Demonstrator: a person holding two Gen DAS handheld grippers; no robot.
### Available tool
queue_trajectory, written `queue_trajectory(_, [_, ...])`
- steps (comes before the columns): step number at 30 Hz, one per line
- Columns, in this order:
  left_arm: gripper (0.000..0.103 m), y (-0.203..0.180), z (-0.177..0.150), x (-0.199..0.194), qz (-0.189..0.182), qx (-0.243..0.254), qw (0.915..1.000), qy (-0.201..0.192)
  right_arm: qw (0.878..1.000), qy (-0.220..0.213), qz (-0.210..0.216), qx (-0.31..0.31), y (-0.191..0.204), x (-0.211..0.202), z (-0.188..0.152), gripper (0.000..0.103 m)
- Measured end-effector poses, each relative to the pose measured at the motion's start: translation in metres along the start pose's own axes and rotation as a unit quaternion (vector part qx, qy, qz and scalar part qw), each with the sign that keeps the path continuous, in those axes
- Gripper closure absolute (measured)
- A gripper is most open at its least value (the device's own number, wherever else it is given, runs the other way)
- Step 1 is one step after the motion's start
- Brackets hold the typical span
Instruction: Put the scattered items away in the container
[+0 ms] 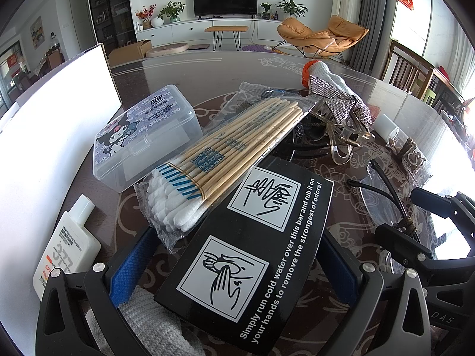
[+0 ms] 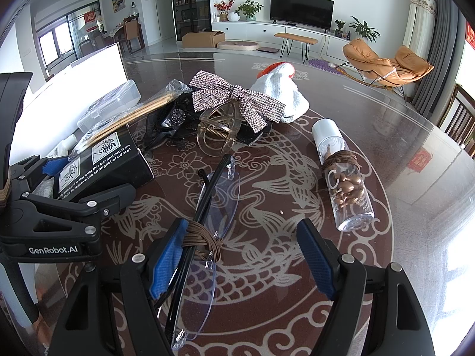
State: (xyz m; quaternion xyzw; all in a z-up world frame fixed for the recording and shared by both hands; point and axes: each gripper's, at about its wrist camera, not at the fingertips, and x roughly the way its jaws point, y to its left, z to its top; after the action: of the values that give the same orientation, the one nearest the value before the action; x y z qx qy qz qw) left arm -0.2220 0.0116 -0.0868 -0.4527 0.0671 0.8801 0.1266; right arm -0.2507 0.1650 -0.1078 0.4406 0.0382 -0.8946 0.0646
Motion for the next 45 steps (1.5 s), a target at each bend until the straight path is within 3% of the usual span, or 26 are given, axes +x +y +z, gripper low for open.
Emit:
queue_trajectory(19, [0.000,-0.001,-0.002,-0.001,-0.004,0.006,1.0000,0.000,1.000,0.000,-0.001,0.006,-0.002,-0.006,-0.002,0.026])
queue_trajectory(21, [0.003,-0.006,-0.007,-0.012,-0.015,0.029,0.9995,-0.002,1.000,0.000,-0.001,0.006,-0.002,-0.007,-0.002,0.026])
queue_trajectory(24, [0.002,0.002,-0.034,-0.063,-0.061,0.027,0.9975,-0.023,1.000,0.003,-0.005,0.007,0.000,-0.011,-0.005,0.026])
queue_trajectory(27, [0.001,0.025,-0.084,-0.126,-0.091,0.017,0.9946,-0.046,0.999,0.037,-0.018,0.035,0.001,-0.044,-0.033,0.027])
queue_trajectory(29, [0.000,0.042,-0.117,-0.154,-0.104,0.006,0.9927,-0.061,0.997,0.003,-0.011,0.071,0.001,-0.092,-0.070,0.027])
queue_trajectory(31, [0.000,0.055,-0.134,-0.163,-0.086,-0.017,0.9939,-0.067,0.993,-0.044,0.001,0.107,0.003,-0.135,-0.111,0.027])
queue_trajectory(33, [0.000,0.061,-0.129,-0.158,-0.080,-0.039,0.9943,-0.058,0.986,-0.076,-0.003,0.150,0.006,-0.166,-0.149,0.027])
queue_trajectory(35, [0.000,0.060,-0.111,-0.142,-0.087,-0.035,0.9945,-0.047,0.981,-0.080,0.022,0.176,0.007,-0.179,-0.173,0.027])
queue_trajectory(38, [0.000,0.056,-0.088,-0.113,-0.049,-0.007,0.9984,-0.025,0.984,-0.066,0.035,0.161,0.008,-0.184,-0.182,0.027])
queue_trajectory(43, [0.001,0.048,-0.069,-0.066,-0.040,0.027,0.9982,0.036,0.977,-0.074,0.057,0.194,-0.002,-0.203,-0.198,0.027])
queue_trajectory(44, [0.004,0.046,-0.069,-0.064,-0.044,0.030,0.9979,0.038,0.976,-0.074,0.059,0.197,-0.002,-0.206,-0.203,0.027])
queue_trajectory(45, [0.019,0.044,-0.069,-0.065,-0.044,0.034,0.9978,0.034,0.975,-0.075,0.058,0.199,-0.003,-0.210,-0.209,0.027])
